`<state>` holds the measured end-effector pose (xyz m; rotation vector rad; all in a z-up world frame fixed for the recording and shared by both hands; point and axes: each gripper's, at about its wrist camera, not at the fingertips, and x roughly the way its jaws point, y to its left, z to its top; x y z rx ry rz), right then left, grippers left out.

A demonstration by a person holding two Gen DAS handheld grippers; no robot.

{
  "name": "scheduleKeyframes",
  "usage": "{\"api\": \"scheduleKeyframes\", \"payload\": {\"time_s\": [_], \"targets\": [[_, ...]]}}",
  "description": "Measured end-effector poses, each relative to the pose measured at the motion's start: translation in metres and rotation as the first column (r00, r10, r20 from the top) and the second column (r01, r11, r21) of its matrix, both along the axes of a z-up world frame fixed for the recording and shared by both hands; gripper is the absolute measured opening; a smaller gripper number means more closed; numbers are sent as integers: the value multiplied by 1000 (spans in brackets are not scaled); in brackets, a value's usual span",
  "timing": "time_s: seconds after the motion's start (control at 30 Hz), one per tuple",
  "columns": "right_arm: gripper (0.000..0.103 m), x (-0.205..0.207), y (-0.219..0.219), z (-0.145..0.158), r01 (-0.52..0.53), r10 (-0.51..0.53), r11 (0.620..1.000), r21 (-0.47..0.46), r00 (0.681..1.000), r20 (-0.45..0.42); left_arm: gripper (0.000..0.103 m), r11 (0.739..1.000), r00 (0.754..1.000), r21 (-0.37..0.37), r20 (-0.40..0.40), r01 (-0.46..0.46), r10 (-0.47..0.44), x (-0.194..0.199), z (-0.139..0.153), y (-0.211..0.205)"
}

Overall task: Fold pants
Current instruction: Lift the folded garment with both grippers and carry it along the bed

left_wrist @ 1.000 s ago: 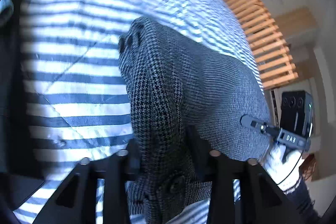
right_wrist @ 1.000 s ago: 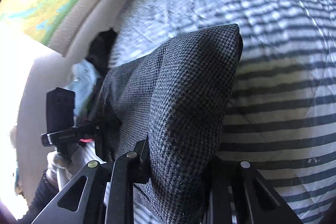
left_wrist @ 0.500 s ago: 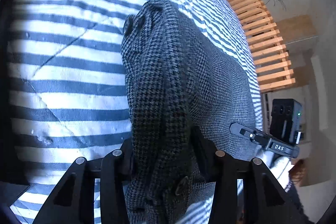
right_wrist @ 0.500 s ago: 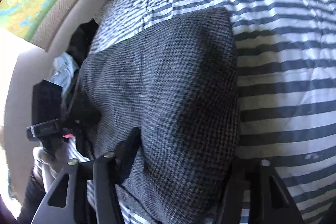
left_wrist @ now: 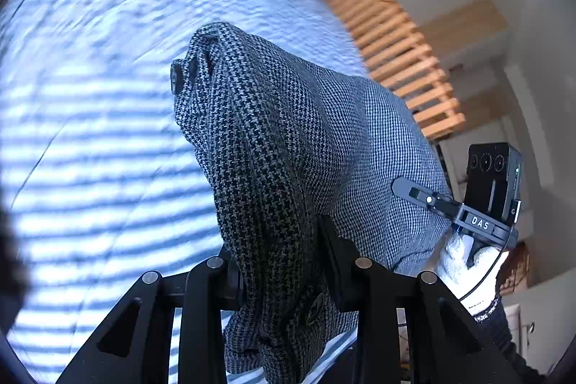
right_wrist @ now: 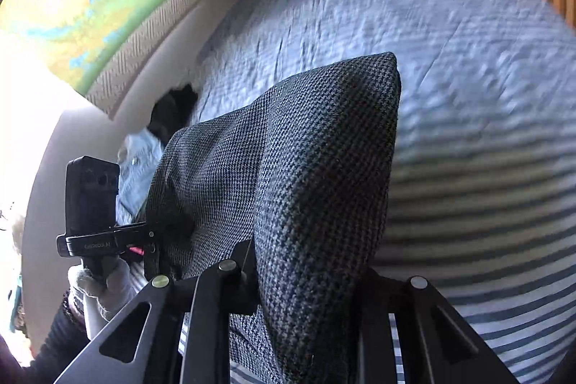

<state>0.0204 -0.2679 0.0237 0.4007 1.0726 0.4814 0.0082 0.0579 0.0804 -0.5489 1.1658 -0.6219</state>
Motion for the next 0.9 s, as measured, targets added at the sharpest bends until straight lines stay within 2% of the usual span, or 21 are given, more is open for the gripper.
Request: {"api": "scheduleKeyframes", "payload": {"time_s": [0.17, 0.27, 0.33, 0.4, 0.5, 0.6, 0.7, 0.9], "targets": [[20, 28, -60, 55, 79, -67, 992, -101, 991, 111, 35, 999, 996, -1, 75, 49, -49, 56, 44, -70], [20, 56, -105, 70, 147, -127, 982, -121, 979, 156, 35, 998, 992, 7, 111, 66, -66, 101, 58, -119], [20, 82, -128, 75, 189, -154, 966, -177, 969, 194, 35, 997, 989, 9, 129, 77, -77, 133, 59, -152], [20, 108, -149, 74, 225, -184, 954, -196, 961, 206, 34, 996, 987, 16, 136, 83, -84, 164, 57, -185], [20, 145, -175, 69, 261, -216, 944, -203, 951, 220, 34, 996, 988, 10, 121, 92, -92, 221, 42, -237], [20, 184, -211, 54, 302, -256, 933, -197, 939, 229, 34, 996, 990, -2, 111, 89, -89, 268, 17, -271], [20, 216, -244, 23, 327, -279, 920, -215, 933, 226, 34, 996, 990, 16, 115, 86, -87, 307, -11, -302], [20, 268, -281, -45, 350, -310, 893, -282, 934, 178, 33, 997, 997, 22, 42, 67, -68, 362, -85, -344]]}}
